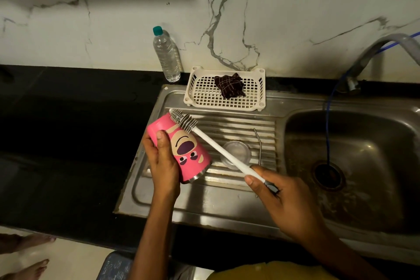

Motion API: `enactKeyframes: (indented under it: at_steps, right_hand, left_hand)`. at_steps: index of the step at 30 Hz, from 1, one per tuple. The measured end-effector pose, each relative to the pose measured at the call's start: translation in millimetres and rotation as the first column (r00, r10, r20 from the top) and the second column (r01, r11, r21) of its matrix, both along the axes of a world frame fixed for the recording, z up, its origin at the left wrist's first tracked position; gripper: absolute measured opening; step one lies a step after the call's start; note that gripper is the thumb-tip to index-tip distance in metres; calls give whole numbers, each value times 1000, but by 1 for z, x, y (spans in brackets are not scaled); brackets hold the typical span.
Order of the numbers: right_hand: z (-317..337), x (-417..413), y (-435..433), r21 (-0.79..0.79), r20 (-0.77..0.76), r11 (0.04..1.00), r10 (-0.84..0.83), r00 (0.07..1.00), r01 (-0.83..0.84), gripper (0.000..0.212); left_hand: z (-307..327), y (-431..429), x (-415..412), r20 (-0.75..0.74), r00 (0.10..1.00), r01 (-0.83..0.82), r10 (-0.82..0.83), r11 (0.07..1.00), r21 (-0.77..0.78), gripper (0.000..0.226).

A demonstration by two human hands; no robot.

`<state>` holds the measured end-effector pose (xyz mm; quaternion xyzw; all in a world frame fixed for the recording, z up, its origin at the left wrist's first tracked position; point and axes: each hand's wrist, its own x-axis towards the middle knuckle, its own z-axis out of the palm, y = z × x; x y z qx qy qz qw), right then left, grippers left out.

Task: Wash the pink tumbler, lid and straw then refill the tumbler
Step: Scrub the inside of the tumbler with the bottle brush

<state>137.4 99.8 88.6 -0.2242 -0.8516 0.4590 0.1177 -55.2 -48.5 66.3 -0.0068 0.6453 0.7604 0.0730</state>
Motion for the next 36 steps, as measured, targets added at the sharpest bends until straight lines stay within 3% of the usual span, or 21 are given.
enactKeyframes:
  at_steps: [3, 8, 11, 13, 15, 25, 36]
  right_hand:
    - [-5, 8, -8, -24, -31, 999, 42, 999, -43, 40]
    - [-4, 13, -7, 13, -25, 999, 38, 999, -38, 30]
    - [-6, 9, -4, 1, -2, 1000, 22, 1000, -22, 40]
    - [-8, 7, -3, -9, -13, 1000, 24, 1000, -24, 46]
    - [-9, 7, -2, -12, -25, 999, 41, 999, -41, 40]
    - [-14, 17, 1, 130, 90, 987, 87, 992, -98, 49]
    - [-16, 3, -1, 83, 53, 994, 70, 996, -75, 46]
  left_hand:
    - [-3, 0, 0, 32, 999, -36, 35, 999, 33, 78]
    - [-1, 0, -1, 33, 998, -54, 53, 998, 35, 60]
    - [-1, 1, -2, 45, 997, -73, 70, 996, 47, 63]
    - [-1, 2, -4, 61, 994, -94, 90, 994, 64, 77]
    - [0, 1, -5, 74, 990, -123, 118, 990, 73, 88]
    - [4, -4, -17, 109, 965, -247, 236, 964, 98, 57]
    - [5, -2, -19, 124, 950, -296, 286, 952, 75, 45]
